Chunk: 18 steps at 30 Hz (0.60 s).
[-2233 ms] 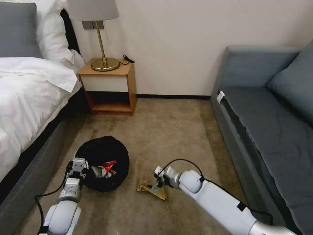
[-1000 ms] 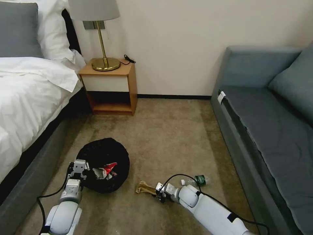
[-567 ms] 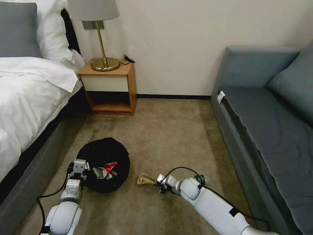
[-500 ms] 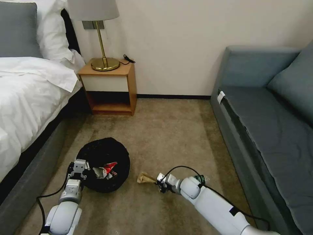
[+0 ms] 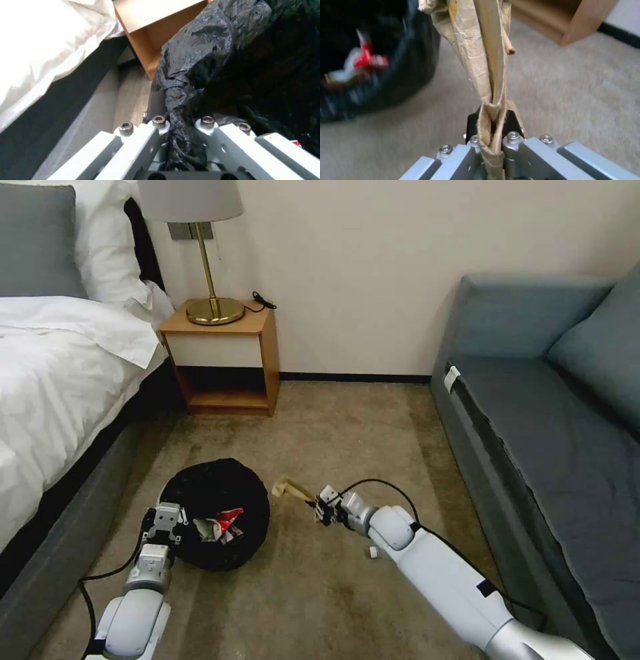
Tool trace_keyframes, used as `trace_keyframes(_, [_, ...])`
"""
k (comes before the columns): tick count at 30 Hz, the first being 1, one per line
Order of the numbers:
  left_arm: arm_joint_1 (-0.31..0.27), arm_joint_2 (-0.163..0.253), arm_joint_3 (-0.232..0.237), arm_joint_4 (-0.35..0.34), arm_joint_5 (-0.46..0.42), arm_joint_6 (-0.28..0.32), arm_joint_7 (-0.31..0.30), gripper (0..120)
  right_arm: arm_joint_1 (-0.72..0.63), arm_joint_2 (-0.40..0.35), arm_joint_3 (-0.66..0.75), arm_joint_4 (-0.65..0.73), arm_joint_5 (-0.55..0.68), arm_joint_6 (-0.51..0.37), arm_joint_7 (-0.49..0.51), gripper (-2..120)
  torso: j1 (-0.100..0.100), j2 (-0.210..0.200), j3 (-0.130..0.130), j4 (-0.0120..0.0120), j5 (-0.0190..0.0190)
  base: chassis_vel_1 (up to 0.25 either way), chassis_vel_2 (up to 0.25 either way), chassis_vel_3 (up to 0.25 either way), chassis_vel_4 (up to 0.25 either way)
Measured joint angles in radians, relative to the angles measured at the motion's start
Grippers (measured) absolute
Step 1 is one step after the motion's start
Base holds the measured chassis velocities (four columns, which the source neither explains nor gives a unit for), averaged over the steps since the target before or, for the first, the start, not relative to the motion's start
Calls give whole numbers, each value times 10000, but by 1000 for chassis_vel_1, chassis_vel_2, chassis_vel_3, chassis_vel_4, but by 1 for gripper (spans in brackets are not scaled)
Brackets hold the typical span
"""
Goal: Pick up the trash bin, then pick up the garbage on the floor and place it into the trash bin.
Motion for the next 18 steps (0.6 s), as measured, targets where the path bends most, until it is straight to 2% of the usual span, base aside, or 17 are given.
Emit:
trace_keyframes(5, [-72, -71, 92, -18, 56, 33, -13, 2, 0, -36, 12, 607, 721, 172, -216, 0, 0, 0, 0, 0, -1, 0, 0, 0, 0])
trace_keyframes(7, [-99, -95, 178, -106, 75, 220, -78, 2, -52, -22, -72, 1032, 1409, 86, -387, 0, 0, 0, 0, -1, 0, 0, 0, 0, 0])
trace_keyframes(12, [-145, -213, 314, -211, 75, 291, -95, 2, -220, 217, -196, 1406, 2268, -130, -661, 0, 0, 0, 0, 0, 0, 0, 0, 0, 0])
trace_keyframes(18, [-193, -337, 469, -307, -412, 470, -49, 2, -237, 647, -415, 1386, 2403, -152, -925, 0, 0, 0, 0, 0, -2, 0, 0, 0, 0])
